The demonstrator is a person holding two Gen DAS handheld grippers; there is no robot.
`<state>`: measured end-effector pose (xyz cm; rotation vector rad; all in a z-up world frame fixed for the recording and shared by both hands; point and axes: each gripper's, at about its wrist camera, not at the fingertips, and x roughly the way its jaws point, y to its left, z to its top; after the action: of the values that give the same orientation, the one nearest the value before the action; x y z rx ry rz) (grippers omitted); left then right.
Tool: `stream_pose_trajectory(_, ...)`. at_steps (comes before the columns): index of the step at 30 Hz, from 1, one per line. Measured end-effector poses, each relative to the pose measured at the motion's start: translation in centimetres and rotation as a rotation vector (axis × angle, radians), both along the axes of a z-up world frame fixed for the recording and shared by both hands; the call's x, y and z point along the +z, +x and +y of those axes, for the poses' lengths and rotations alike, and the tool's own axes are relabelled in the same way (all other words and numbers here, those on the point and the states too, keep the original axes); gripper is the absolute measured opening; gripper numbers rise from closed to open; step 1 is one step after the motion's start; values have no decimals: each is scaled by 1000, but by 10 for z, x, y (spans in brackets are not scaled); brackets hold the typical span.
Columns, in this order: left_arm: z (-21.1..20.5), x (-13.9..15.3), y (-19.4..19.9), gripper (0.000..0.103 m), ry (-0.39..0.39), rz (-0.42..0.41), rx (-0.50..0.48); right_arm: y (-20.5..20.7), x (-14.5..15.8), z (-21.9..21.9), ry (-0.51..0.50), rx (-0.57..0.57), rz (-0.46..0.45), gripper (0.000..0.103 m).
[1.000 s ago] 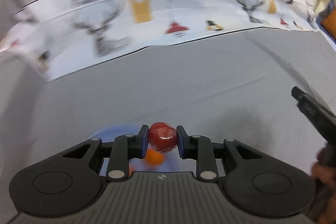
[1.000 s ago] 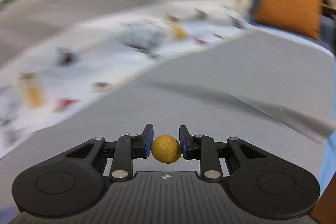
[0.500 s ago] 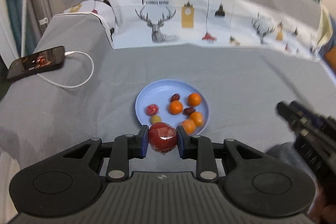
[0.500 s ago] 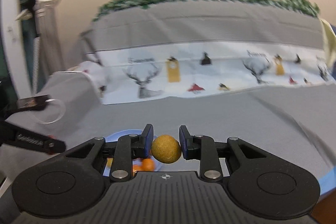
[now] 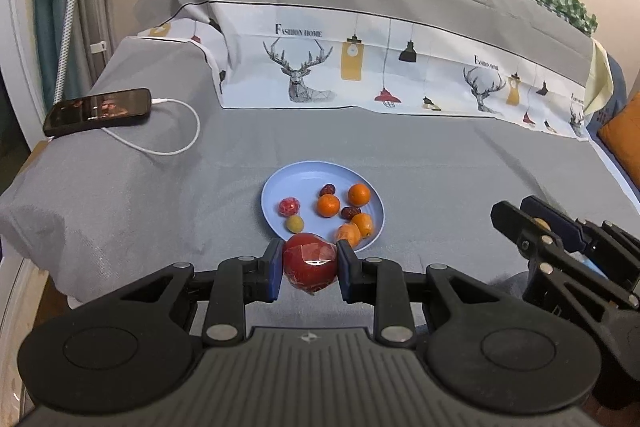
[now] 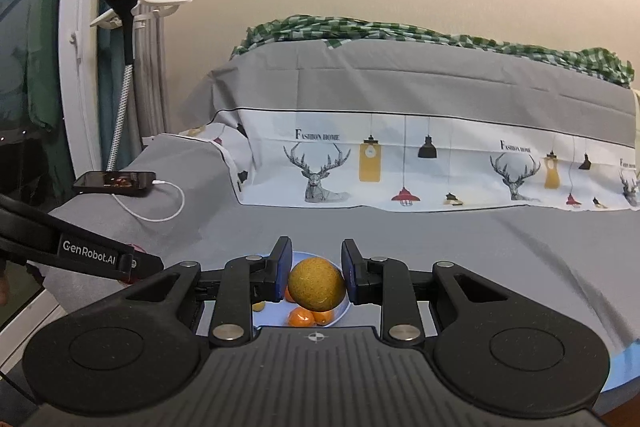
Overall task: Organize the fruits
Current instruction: 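Carry the red plum and yellow kumquat over the blue plate and release both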
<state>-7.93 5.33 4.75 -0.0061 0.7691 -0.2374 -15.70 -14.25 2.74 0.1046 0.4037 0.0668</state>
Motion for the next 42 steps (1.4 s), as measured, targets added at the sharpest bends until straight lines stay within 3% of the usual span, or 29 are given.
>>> stream_pose_trajectory(12,6,-3,3,31,-13,12,23,3,-3,9,0,29,20,28)
stream_pose_trajectory(27,10,-35,46,31,-21,130,25,39,-29,11,1,52,131,28)
stream_pose_trajectory(42,-20,-72,152,31,16,164,11,136,-72,13,-94,152,199,28)
